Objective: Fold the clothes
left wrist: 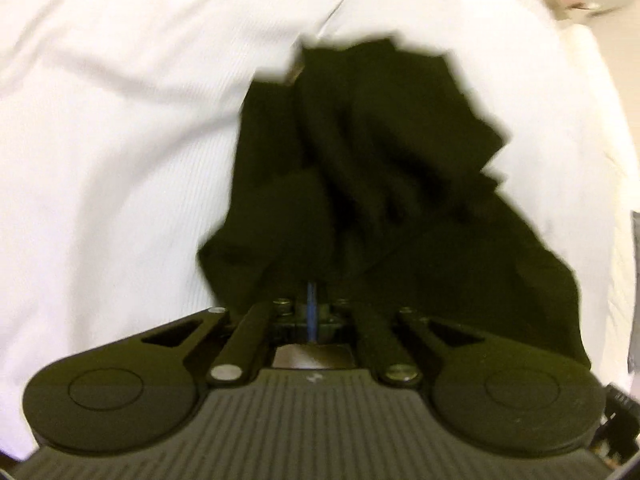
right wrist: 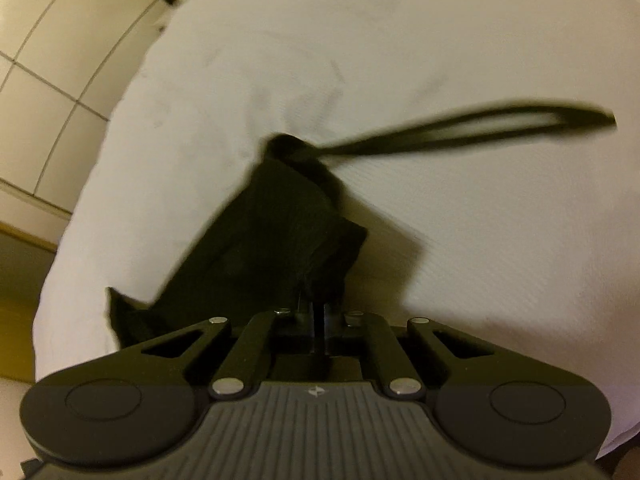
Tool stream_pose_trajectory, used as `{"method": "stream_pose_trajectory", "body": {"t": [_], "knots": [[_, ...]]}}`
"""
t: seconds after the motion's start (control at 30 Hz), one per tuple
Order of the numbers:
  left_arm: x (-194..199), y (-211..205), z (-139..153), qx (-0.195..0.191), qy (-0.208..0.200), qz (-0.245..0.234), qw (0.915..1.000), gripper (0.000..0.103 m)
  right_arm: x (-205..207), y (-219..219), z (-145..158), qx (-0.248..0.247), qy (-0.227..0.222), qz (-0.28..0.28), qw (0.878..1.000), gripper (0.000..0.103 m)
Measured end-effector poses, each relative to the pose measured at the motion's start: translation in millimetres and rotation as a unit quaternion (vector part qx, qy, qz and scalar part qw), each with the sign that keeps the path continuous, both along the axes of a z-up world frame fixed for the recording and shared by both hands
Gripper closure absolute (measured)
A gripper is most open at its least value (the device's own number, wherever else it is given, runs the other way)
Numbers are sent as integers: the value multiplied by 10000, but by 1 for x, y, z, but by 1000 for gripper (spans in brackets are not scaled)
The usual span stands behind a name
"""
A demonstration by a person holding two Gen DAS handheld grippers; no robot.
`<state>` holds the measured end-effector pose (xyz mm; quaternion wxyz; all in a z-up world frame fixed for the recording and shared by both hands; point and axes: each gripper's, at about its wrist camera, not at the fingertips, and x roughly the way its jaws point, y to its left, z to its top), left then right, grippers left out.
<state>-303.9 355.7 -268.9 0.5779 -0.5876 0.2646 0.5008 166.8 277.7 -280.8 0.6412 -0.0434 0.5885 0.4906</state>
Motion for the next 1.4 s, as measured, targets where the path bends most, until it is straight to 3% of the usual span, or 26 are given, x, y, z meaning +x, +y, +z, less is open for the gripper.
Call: {"method": "stream_pose_trajectory", "body": {"t": [0.1,0.2,0.33,0.4,0.5,0.67,0.8,0.93,0.97,1.0,1.03,1.13,1.2,1.27,1.3,1.4], "knots": [[1,21,40,553,107,-255,9981,103,-8,14,39,396,-101,244,9989,99],[5,53,65,835,42,-393,9957,103,-18,41,77,738,-270,633,9949,99],[29,71,72,924,398,-1151,9882,99,-30,70,96,670,-386,751,9942,99],[45,53,59,924,778,-1813,9760,92,-34,72,93,481,-410,652,9959,99],[67,13,31,971,1335,-2903,9426,77,-32,62,80,200,-188,356,9990,99],[91,-56,-16,1260,2200,-4375,8628,66,-26,46,70,42,-130,-25,9999,98],[106,-80,-42,1733,2593,-5013,8071,49,-27,40,65,6,-194,-150,9997,98],[118,-89,-72,2015,3083,-5398,7569,49,-33,35,64,25,-251,-193,9995,98],[118,-90,-74,2073,3125,-5511,7454,56,-35,34,66,45,-261,-201,9994,98],[117,-91,-77,2071,3136,-5634,7358,81,-37,33,67,66,-270,-208,9994,98],[116,-92,-81,2046,3170,-5706,7294,97,-38,32,69,90,-281,-211,9993,99],[104,-85,-69,2220,3217,-5370,7476,99,-42,25,72,205,-299,-274,9990,99],[88,-71,-47,2279,3142,-4845,7840,99,-46,21,79,428,-287,-278,9983,98],[64,-55,-17,2338,2948,-4134,8292,99,-53,20,91,742,-379,-133,9964,99],[52,-47,-2,2378,2884,-3761,8479,99,-58,21,100,944,-447,-5,9945,99],[15,-24,48,2580,2672,-2575,8920,99,-80,28,131,1589,-510,471,9849,99]]}}
